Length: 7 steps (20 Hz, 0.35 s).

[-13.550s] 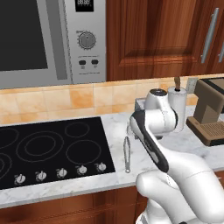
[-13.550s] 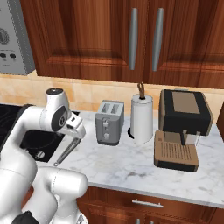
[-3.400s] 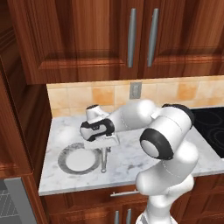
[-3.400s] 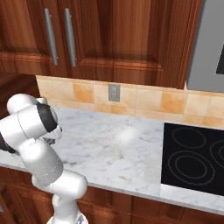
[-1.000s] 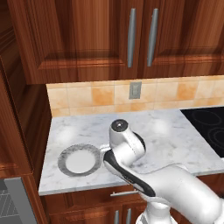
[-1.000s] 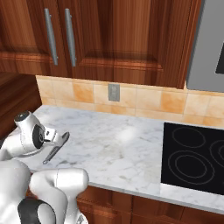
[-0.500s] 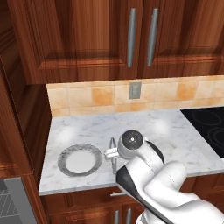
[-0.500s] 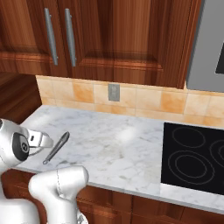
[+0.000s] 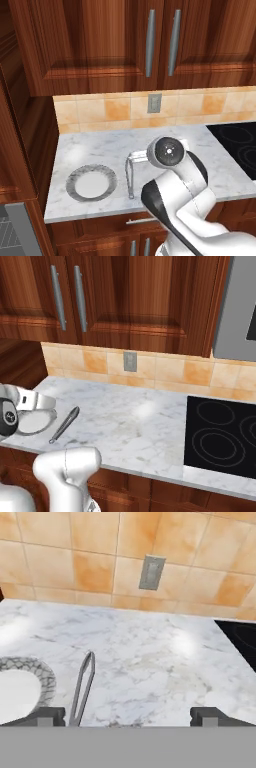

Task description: Pick up the tongs from the counter and place them near the plate next to the oven.

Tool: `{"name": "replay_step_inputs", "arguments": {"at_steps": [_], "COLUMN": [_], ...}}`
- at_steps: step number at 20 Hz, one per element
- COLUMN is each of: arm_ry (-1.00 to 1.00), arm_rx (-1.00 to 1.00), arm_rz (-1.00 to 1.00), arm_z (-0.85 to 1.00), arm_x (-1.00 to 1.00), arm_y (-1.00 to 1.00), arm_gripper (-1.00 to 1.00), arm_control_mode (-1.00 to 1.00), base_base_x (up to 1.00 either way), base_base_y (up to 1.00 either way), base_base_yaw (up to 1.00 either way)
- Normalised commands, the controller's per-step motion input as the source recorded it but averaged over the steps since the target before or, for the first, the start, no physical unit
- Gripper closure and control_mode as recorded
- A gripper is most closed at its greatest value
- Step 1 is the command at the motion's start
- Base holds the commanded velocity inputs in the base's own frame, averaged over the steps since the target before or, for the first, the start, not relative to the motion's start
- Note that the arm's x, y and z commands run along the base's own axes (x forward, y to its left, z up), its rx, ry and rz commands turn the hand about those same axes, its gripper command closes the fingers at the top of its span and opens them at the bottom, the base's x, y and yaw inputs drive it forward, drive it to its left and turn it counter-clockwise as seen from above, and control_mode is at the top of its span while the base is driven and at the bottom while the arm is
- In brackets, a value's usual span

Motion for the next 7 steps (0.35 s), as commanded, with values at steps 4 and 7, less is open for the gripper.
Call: {"name": "replay_step_inputs", "arguments": {"at_steps": [4,7], "arm_ry": [-0.22,-0.2], "arm_rx": [0.0,0.01], "arm_rz": [0.0,0.0], "arm_z": [0.78,0.6], "arm_x": [-0.27,-0.31], "arm_y": [-0.44,-0.51], "arm_gripper": [-1.0,-1.0], "arm_control_mode": [-1.0,-1.0], "base_base_x": [0.0,0.0], "base_base_y": [0.0,0.0], "base_base_yaw": [0.0,0.0]}}
